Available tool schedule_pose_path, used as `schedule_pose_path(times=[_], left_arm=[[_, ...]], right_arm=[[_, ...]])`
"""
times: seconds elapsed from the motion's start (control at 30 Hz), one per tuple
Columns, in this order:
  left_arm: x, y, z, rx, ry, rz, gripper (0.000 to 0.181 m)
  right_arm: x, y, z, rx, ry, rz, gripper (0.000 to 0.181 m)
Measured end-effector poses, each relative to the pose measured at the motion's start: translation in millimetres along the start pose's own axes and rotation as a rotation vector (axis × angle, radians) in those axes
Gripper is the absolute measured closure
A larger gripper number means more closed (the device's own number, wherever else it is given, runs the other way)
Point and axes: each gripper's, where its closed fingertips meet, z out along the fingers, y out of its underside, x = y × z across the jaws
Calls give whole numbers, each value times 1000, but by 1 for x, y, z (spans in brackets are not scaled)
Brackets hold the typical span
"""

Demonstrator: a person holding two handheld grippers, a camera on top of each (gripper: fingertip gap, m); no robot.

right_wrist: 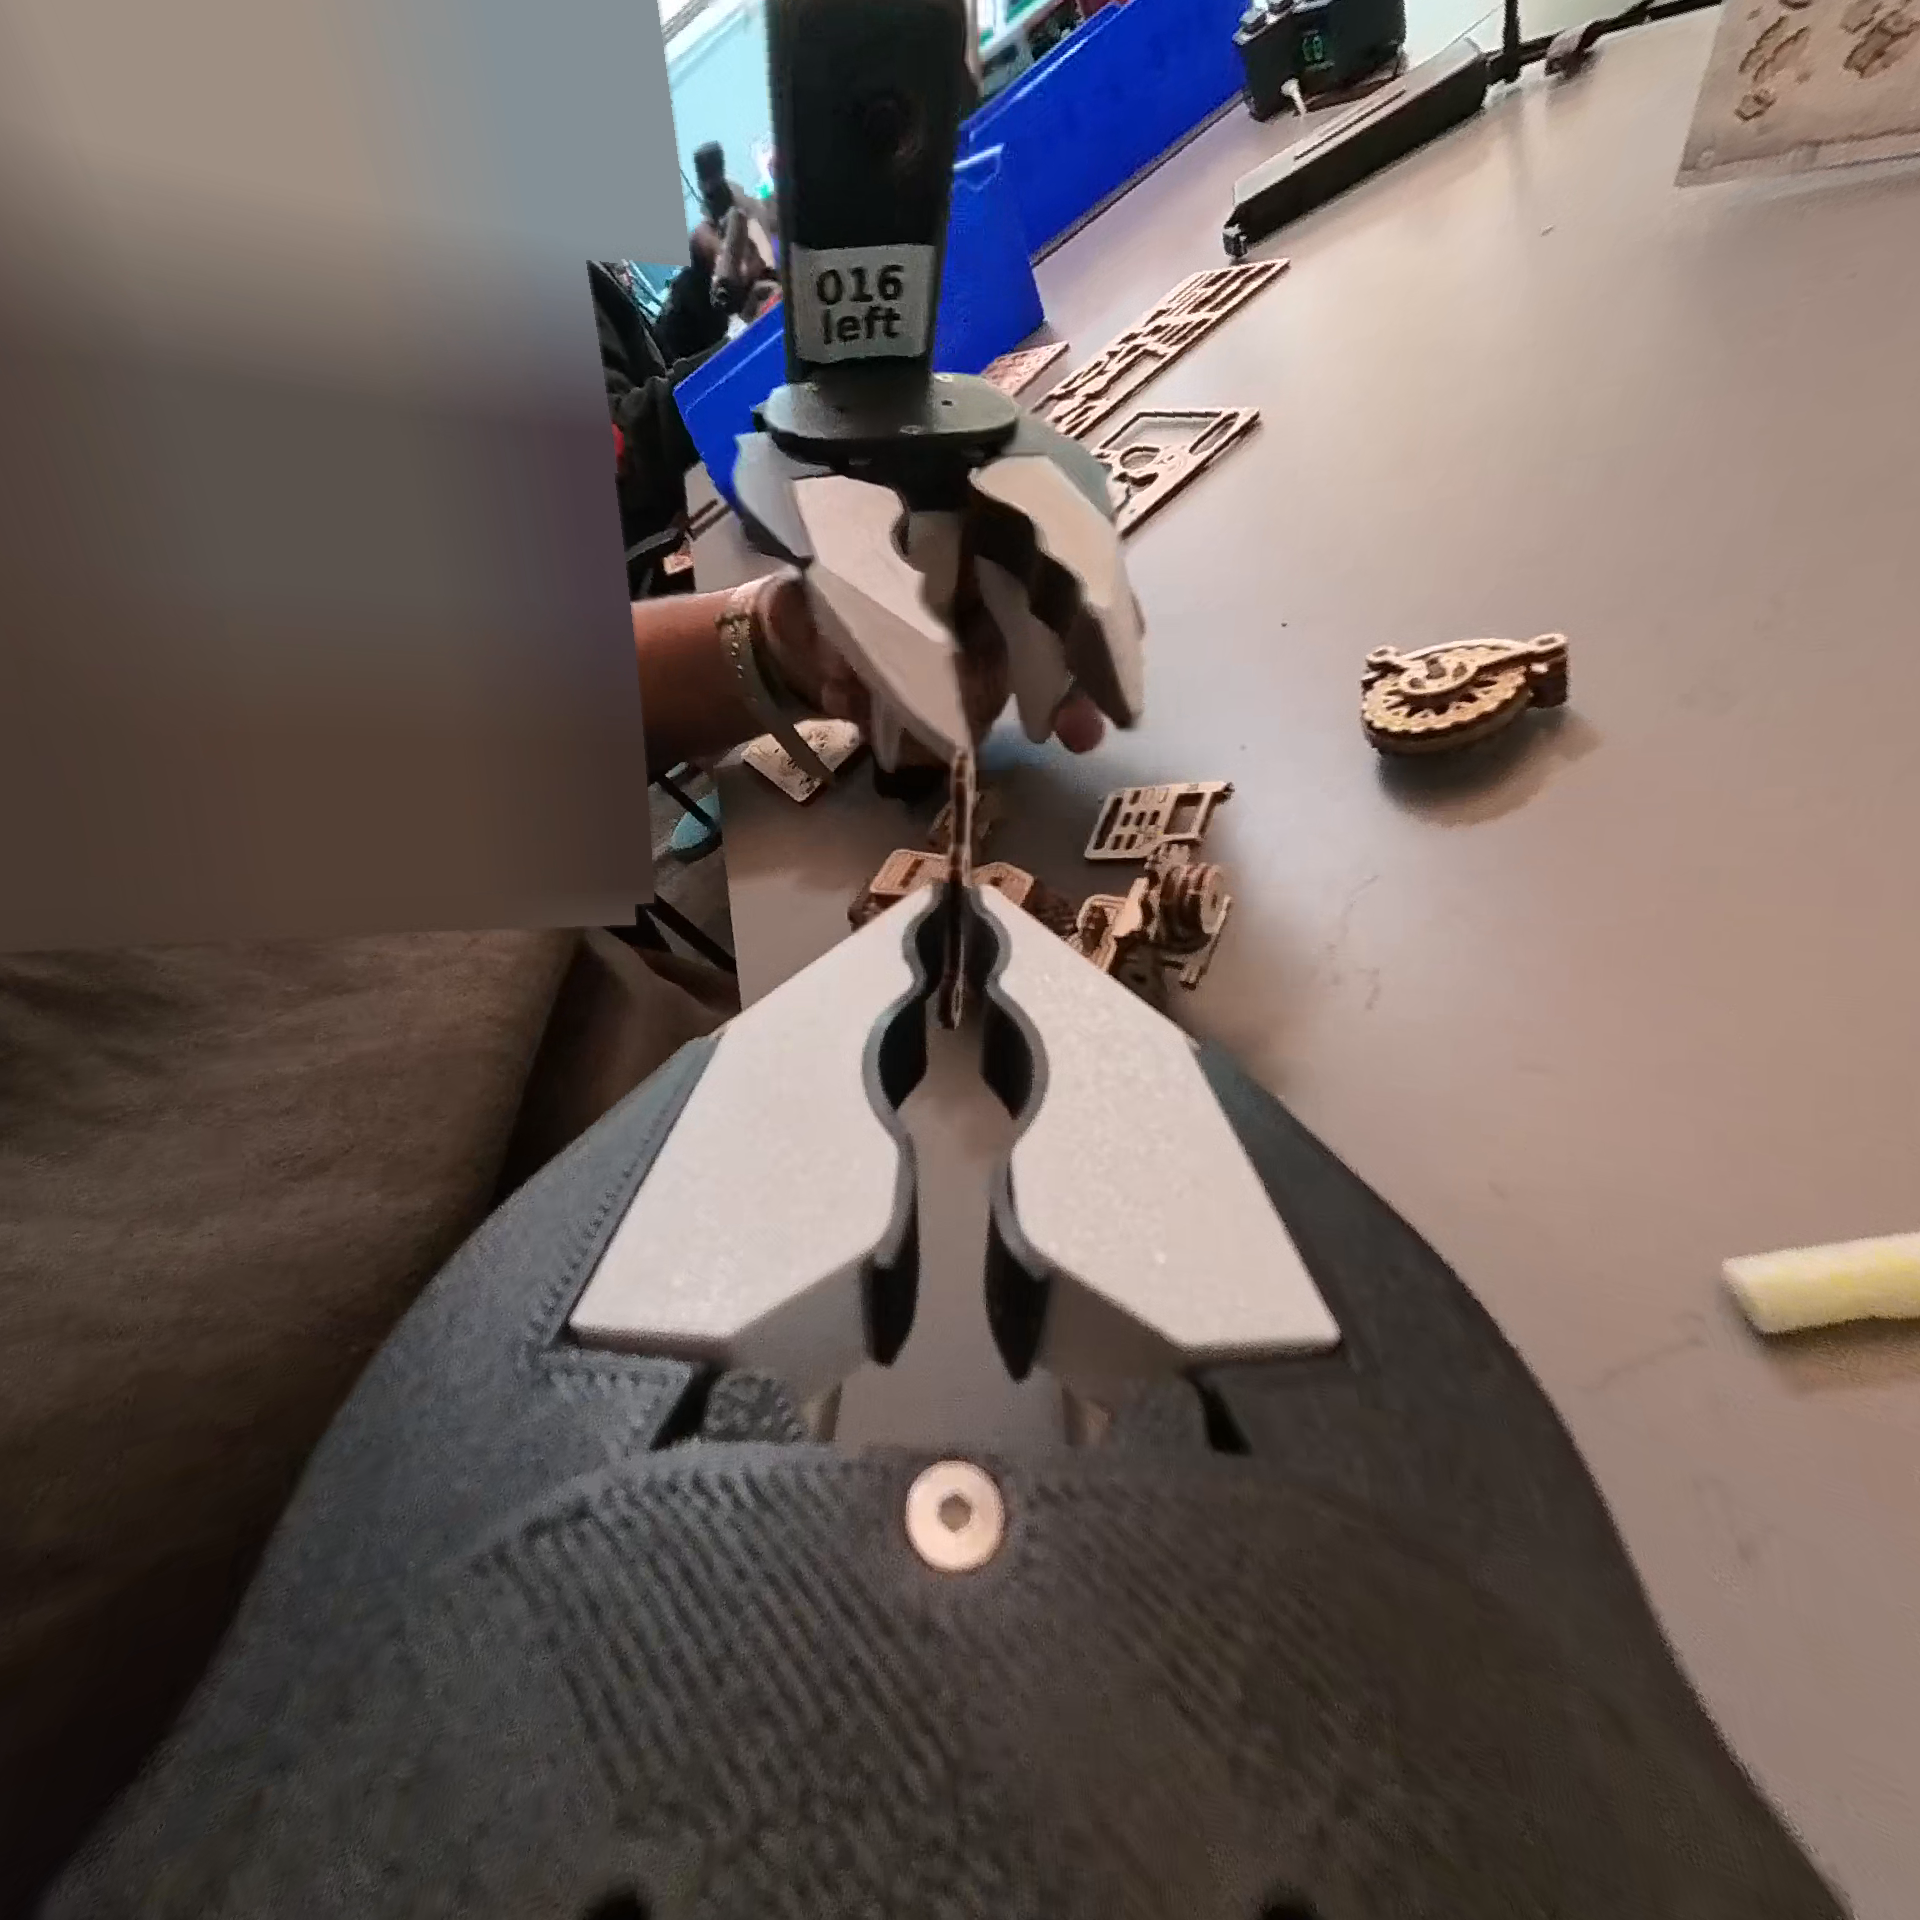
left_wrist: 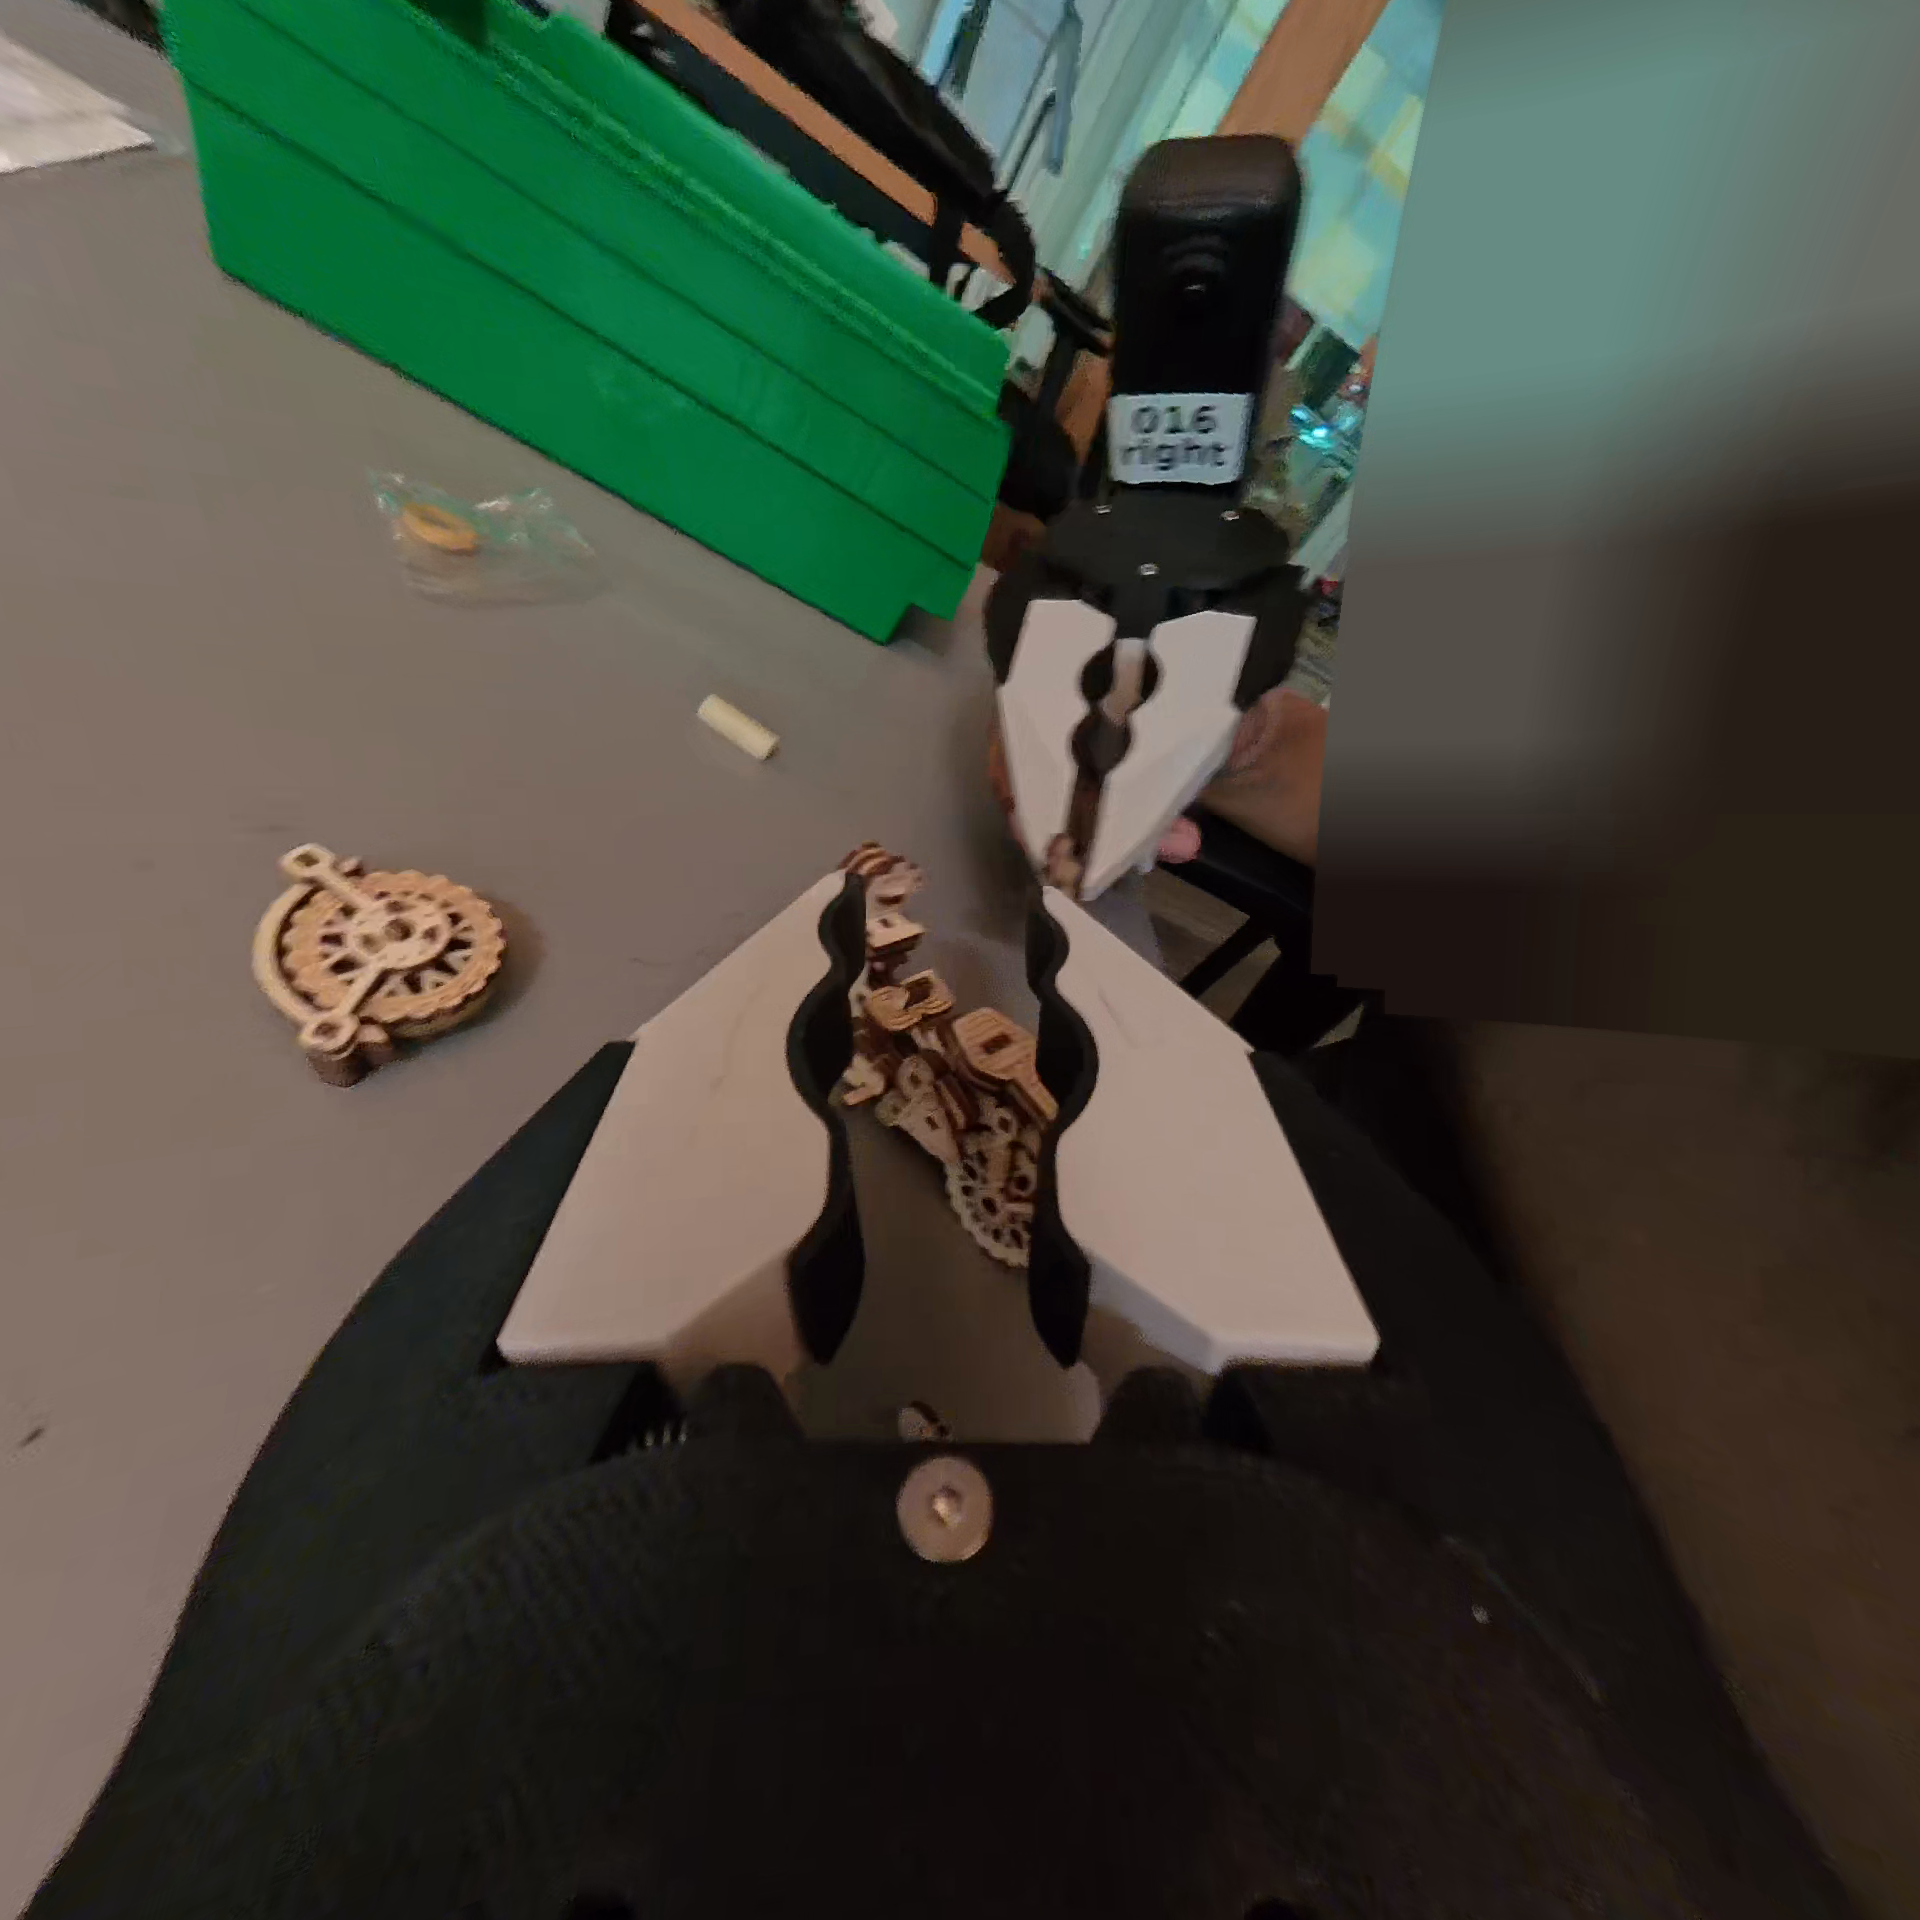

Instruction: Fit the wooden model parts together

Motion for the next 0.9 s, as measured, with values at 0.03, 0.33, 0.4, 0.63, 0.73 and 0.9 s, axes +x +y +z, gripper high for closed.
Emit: schedule_pose_path(times=[0.03,0.33,0.4,0.63,0.73,0.9], left_arm=[[6,-2,0,6,25,2,153],[22,0,11,-34,35,-67,176],[23,1,11,-42,33,-69,178],[23,-1,10,-38,43,-135,175],[22,2,10,-58,33,-135,172],[24,-2,10,-42,38,-142,177]], right_arm=[[1,1,0,-8,6,5,181],[-4,4,5,-37,10,-15,181],[-4,4,4,-35,15,-19,181],[-6,-1,3,-11,23,-32,181],[-6,-3,2,-3,26,-34,181],[-5,-8,-1,19,42,-40,181]])
